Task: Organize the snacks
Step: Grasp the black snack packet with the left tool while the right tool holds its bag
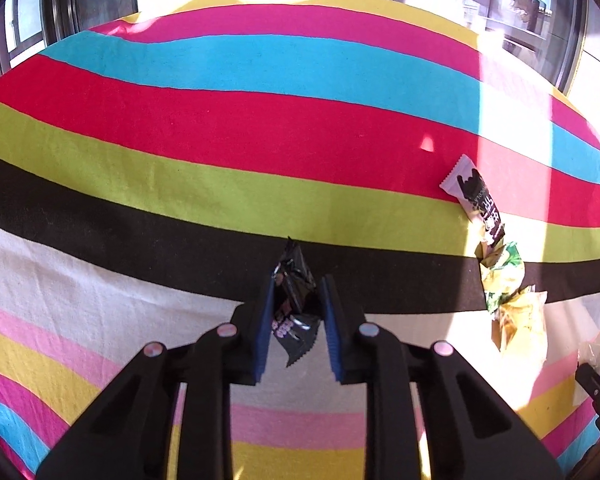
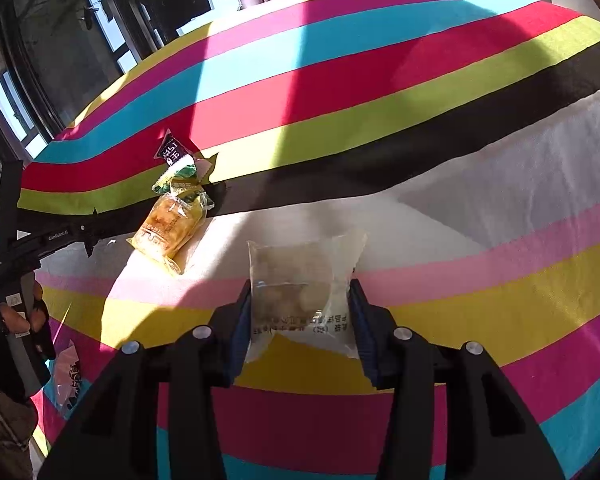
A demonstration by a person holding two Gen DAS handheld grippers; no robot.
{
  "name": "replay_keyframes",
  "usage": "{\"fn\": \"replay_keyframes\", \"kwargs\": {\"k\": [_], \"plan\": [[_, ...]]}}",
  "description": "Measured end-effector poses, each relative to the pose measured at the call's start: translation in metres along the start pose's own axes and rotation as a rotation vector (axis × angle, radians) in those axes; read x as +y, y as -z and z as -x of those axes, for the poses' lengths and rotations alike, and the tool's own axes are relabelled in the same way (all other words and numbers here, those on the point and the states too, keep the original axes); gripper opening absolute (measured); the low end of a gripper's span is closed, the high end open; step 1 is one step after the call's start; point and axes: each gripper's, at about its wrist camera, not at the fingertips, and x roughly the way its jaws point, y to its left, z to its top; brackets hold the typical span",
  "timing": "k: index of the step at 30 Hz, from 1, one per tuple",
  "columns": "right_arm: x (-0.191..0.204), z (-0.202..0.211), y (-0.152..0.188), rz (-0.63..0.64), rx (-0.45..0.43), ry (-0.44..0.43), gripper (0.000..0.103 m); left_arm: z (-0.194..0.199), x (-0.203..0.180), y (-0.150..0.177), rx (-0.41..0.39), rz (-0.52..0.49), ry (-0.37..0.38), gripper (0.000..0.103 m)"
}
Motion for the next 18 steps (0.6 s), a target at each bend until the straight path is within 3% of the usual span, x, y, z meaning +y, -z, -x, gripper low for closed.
{"fn": "replay_keyframes", "kwargs": {"k": [4, 6, 8, 16, 18], "plan": [[0.000, 0.001, 0.001, -0.008, -0.003, 0.007, 0.046, 0.001, 0.011, 0.009, 0.018, 0.026, 0.009, 0.028], [-0.001, 0.001, 0.001, -0.011, -0.004, 0.009, 0.046, 0.000, 0.012, 0.014, 0.046, 0.050, 0.014, 0.052], [-0.001, 0.001, 0.001, -0.013, -0.005, 0.009, 0.046, -0.005, 0.021, 0.019, 0.036, 0.041, 0.032, 0.083], [-0.002, 0.001, 0.001, -0.014, -0.005, 0.003, 0.047, 0.004, 0.037, 0.023, 0.009, 0.078, 0.048, 0.072], [-0.003, 0.001, 0.001, -0.016, -0.005, -0.001, 0.047, 0.001, 0.023, 0.019, 0.008, 0.054, 0.006, 0.054]]}}
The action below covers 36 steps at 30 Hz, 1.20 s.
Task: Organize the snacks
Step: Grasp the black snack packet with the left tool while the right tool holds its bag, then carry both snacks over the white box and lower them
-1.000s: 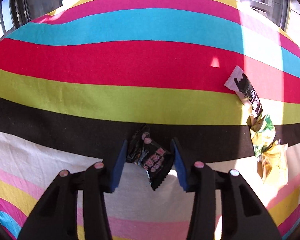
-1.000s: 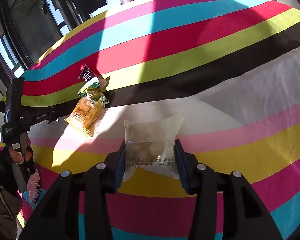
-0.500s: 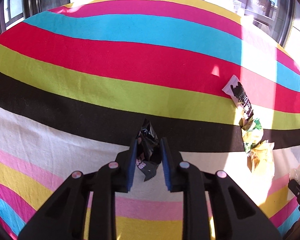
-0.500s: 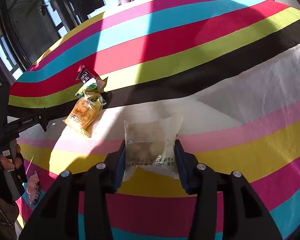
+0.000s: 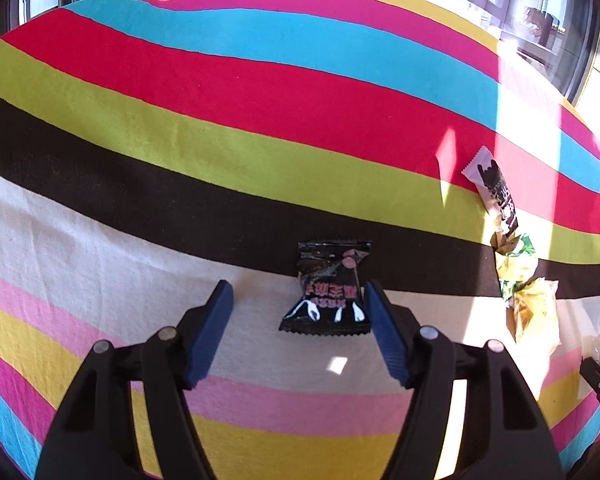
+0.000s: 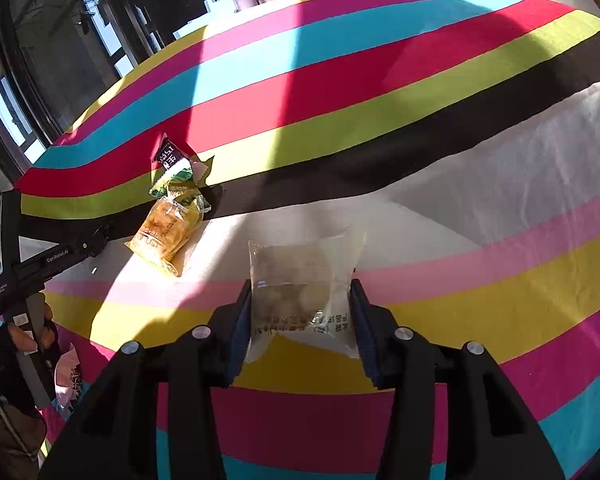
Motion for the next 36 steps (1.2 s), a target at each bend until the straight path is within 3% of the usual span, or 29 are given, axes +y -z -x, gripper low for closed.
{"fn": "replay_keyframes", "kwargs": {"k": [1, 2, 9, 22, 36], "plan": [[0.000, 0.000, 0.000, 0.000, 0.000, -0.001, 0.047, 0.001, -0.002, 0.000, -0.002, -0.018, -0.008, 0.039], [0.000, 0.000, 0.000, 0.000, 0.000, -0.001, 0.047, 0.000, -0.007, 0.000, -0.001, -0.035, -0.001, 0.039], [0.000, 0.000, 0.000, -0.001, 0.000, -0.002, 0.047, 0.015, -0.016, 0.009, -0.049, -0.082, -0.042, 0.039], [0.008, 0.020, 0.005, 0.009, -0.052, -0.016, 0.046, 0.056, 0.005, 0.013, -0.086, -0.047, -0.060, 0.039], [0.089, 0.068, 0.052, 0.126, -0.010, -0.176, 0.046, 0.113, 0.034, 0.043, -0.122, -0.038, -0.047, 0.039]]}}
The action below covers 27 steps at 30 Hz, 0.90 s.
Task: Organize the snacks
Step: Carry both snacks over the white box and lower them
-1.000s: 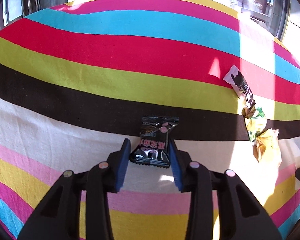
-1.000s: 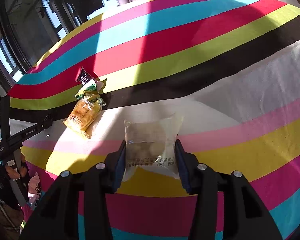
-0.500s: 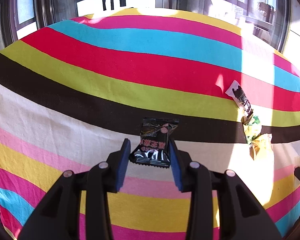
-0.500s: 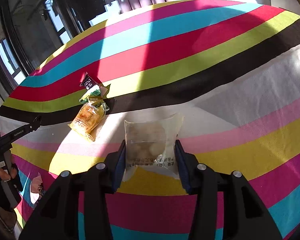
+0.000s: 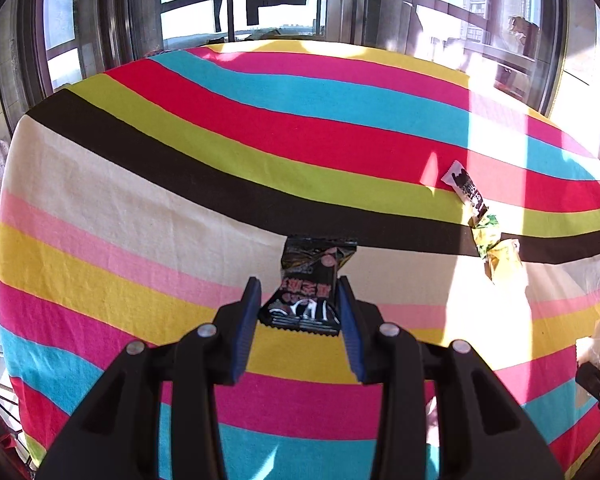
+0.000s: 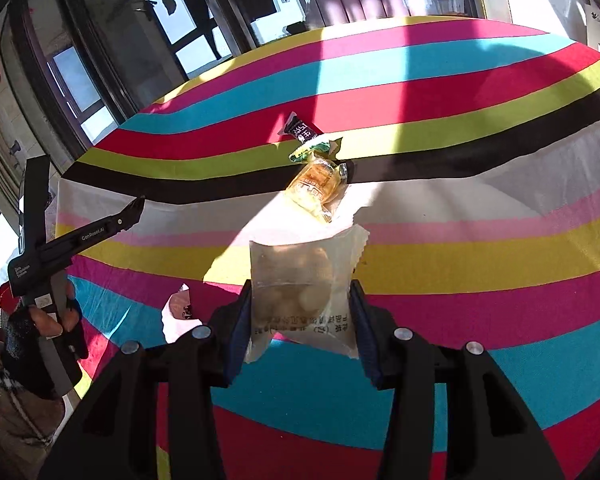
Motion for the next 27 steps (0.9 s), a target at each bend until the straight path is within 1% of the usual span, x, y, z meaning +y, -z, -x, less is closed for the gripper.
{"fn": "replay_keyframes", "kwargs": {"k": [3, 7, 11, 15, 19, 22, 24, 25, 27], "plan": [[0.025, 0.007, 0.009, 0.062, 0.006, -0.028, 0.046, 0.017, 0.006, 0.009, -0.015, 0.009, 0.012, 0.039], [0.050, 0.013, 0.021, 0.113, 0.023, -0.054, 0.046, 0.042, 0.015, 0.025, -0.037, 0.026, 0.032, 0.039], [0.066, 0.019, 0.038, 0.147, 0.056, -0.089, 0.046, 0.071, 0.020, 0.056, -0.058, 0.018, 0.054, 0.039], [0.074, 0.023, 0.050, 0.173, 0.077, -0.093, 0.046, 0.100, 0.023, 0.093, -0.053, 0.004, 0.080, 0.039], [0.080, 0.029, 0.059, 0.194, 0.085, -0.097, 0.046, 0.133, 0.024, 0.129, -0.059, -0.023, 0.088, 0.039], [0.085, 0.032, 0.064, 0.216, 0.088, -0.116, 0.046, 0.154, 0.030, 0.150, -0.060, -0.002, 0.097, 0.039], [0.086, 0.035, 0.067, 0.221, 0.089, -0.137, 0.046, 0.166, 0.033, 0.163, -0.065, 0.008, 0.088, 0.039], [0.085, 0.036, 0.069, 0.217, 0.089, -0.153, 0.046, 0.170, 0.034, 0.168, -0.064, 0.006, 0.081, 0.039], [0.081, 0.039, 0.071, 0.195, 0.091, -0.181, 0.046, 0.176, 0.039, 0.179, -0.056, 0.014, 0.092, 0.039]]}}
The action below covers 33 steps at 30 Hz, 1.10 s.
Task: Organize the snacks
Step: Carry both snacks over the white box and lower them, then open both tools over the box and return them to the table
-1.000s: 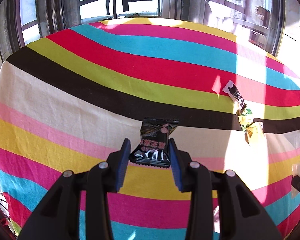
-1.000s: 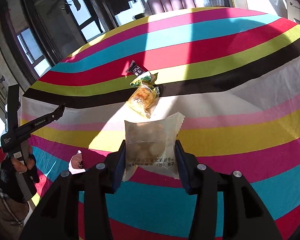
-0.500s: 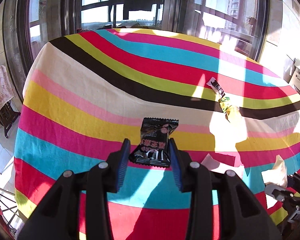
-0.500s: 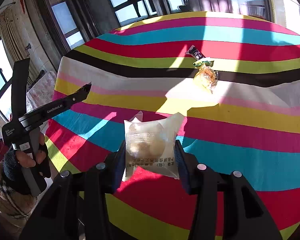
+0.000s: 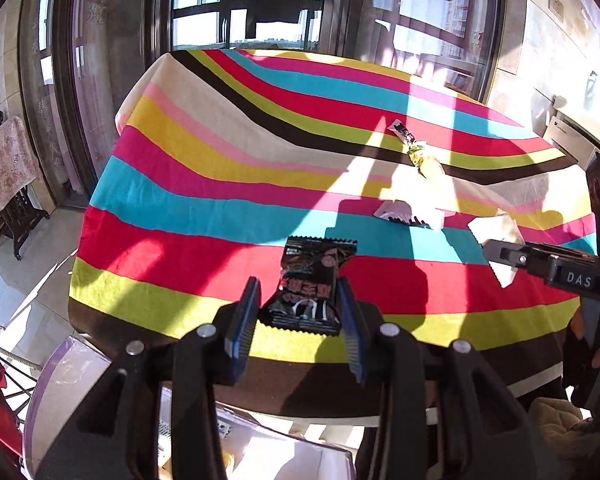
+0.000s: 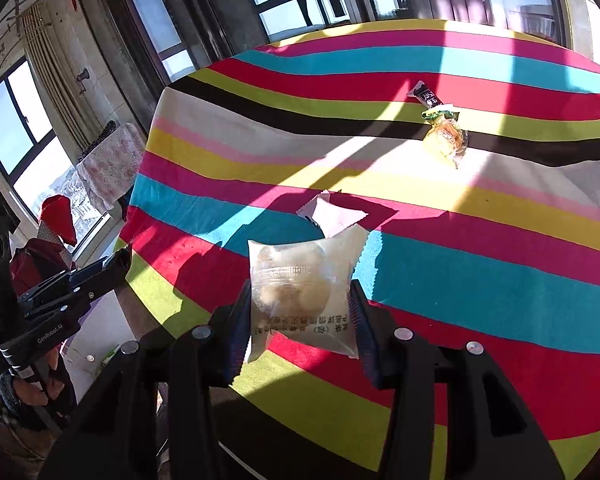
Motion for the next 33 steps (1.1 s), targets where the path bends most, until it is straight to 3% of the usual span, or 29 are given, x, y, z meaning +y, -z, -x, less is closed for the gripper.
{"fn": "replay_keyframes", "kwargs": {"k": [6, 11, 18, 26, 27, 28, 29, 30, 33], "plan": [[-0.008, 0.006, 0.009, -0.036, 0.020, 0.007, 0.046, 0.015, 0.016, 0.024, 0.018, 0.044, -0.002, 0.039], [0.016, 0.010, 0.012, 0.034, 0.043, -0.020, 0.046, 0.027, 0.025, 0.040, 0.026, 0.047, -0.014, 0.039], [0.109, 0.002, 0.024, 0.356, 0.116, -0.181, 0.046, 0.045, 0.050, 0.072, 0.090, 0.081, -0.059, 0.039], [0.210, -0.023, 0.083, 0.773, 0.311, -0.376, 0.049, 0.057, 0.096, 0.117, 0.204, 0.171, -0.209, 0.040], [0.218, -0.024, 0.090, 0.806, 0.320, -0.389, 0.051, 0.058, 0.100, 0.119, 0.211, 0.177, -0.238, 0.043], [0.224, -0.024, 0.096, 0.830, 0.323, -0.402, 0.063, 0.058, 0.104, 0.121, 0.214, 0.189, -0.271, 0.058], [0.227, -0.023, 0.100, 0.846, 0.319, -0.412, 0.075, 0.059, 0.109, 0.121, 0.213, 0.210, -0.301, 0.083], [0.229, -0.021, 0.101, 0.856, 0.307, -0.416, 0.079, 0.060, 0.113, 0.120, 0.206, 0.234, -0.327, 0.089], [0.219, -0.017, 0.095, 0.821, 0.279, -0.400, 0.080, 0.057, 0.123, 0.111, 0.201, 0.305, -0.355, 0.090]]}}
